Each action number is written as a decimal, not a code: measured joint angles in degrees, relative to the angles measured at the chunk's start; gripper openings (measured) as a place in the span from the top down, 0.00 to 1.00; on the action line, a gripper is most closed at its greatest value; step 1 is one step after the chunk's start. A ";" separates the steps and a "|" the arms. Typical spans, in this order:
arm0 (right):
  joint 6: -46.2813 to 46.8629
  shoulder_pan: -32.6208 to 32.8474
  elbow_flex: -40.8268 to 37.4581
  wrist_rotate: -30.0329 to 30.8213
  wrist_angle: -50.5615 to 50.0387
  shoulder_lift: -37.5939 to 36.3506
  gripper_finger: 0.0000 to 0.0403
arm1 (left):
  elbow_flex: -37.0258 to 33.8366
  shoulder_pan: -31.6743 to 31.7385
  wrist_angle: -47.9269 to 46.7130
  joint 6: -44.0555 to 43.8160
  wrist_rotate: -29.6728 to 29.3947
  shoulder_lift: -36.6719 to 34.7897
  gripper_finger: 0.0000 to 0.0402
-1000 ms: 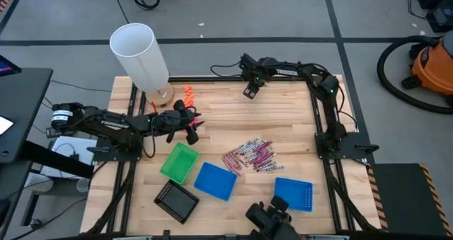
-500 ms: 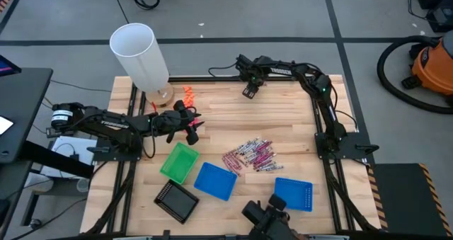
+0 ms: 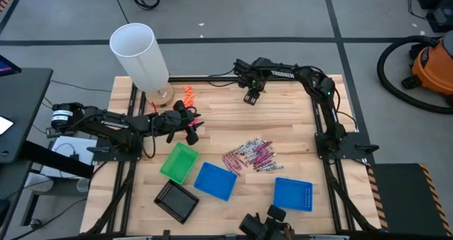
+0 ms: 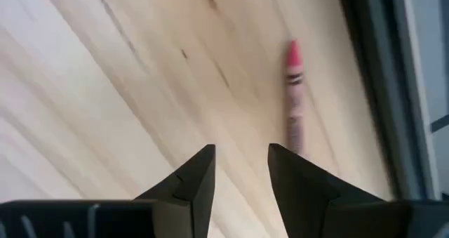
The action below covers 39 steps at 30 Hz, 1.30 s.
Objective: Sort crayons
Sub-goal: Put the pink crayon into the right blue basket
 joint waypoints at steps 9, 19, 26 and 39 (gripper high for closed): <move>-0.22 -2.62 -2.18 0.94 2.05 -0.41 0.67 | 0.00 0.00 -0.02 -0.04 0.01 0.00 0.56; -0.23 -4.08 -8.35 -2.68 6.78 -0.64 0.68 | 0.00 0.01 -0.02 -0.26 0.01 0.00 0.56; -0.26 -3.70 -9.77 -3.65 6.98 -0.82 0.78 | 0.00 0.02 -0.01 -0.42 0.26 0.00 0.56; -1.29 -1.66 -7.69 -3.33 2.69 -0.26 0.92 | 0.00 0.00 -0.52 -1.53 3.42 -0.02 0.56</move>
